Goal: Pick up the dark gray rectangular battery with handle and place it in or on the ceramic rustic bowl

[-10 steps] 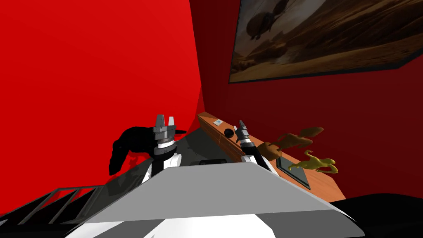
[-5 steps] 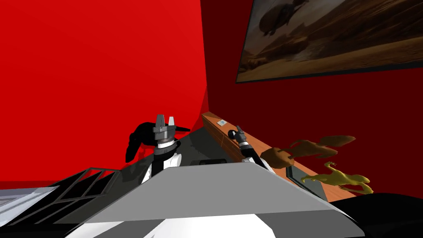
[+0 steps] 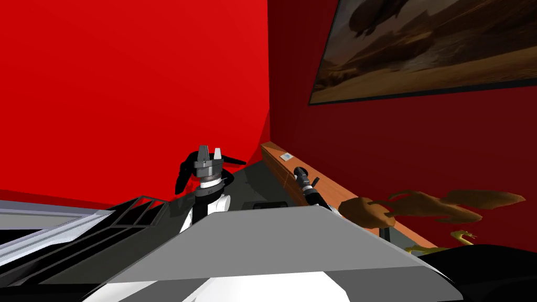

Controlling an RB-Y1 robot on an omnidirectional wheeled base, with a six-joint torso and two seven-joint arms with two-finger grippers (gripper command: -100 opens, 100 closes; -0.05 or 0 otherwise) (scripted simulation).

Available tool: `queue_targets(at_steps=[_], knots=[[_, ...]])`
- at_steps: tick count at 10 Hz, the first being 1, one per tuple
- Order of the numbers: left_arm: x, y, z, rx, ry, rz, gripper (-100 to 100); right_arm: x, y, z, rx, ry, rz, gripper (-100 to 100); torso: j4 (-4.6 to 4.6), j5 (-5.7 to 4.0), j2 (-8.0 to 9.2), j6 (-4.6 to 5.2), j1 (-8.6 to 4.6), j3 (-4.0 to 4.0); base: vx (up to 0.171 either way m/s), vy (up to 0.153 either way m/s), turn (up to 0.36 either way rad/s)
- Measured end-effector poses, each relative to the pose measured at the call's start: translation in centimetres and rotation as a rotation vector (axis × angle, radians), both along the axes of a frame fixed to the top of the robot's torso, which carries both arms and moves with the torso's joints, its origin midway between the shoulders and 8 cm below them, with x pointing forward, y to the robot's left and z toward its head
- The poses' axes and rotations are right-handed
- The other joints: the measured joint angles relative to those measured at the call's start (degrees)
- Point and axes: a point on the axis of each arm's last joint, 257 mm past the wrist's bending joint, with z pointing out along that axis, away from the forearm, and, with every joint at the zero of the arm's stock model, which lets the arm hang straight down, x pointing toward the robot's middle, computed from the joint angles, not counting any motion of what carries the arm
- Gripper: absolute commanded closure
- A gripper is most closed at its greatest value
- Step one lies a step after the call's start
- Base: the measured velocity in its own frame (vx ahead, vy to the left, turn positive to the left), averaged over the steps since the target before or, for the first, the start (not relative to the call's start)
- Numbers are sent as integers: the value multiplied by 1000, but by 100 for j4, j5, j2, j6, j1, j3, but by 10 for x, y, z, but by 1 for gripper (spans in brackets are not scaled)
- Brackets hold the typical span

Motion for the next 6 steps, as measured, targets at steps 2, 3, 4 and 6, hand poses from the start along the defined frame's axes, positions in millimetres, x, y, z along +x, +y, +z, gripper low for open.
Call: queue_targets(at_steps=[2,3,4,6], knots=[[0,0,0,0,0,0,0,-20,-15,-51,-13,149,3,-100,-2,-1,-8,0,-5,-5,44,-5,311],[0,0,0,0,0,0,0,-34,-15,-73,-19,220,4,-100,-2,-1,-11,1,-5,-6,32,-14,62],[0,0,0,0,0,0,0,-43,-14,-92,-23,268,4,-100,-2,-1,-8,5,-5,-5,29,-17,166],[0,0,0,0,0,0,0,-62,-20,-125,-38,356,6,-100,-1,-1,-5,4,-9,-3,25,-18,156]])
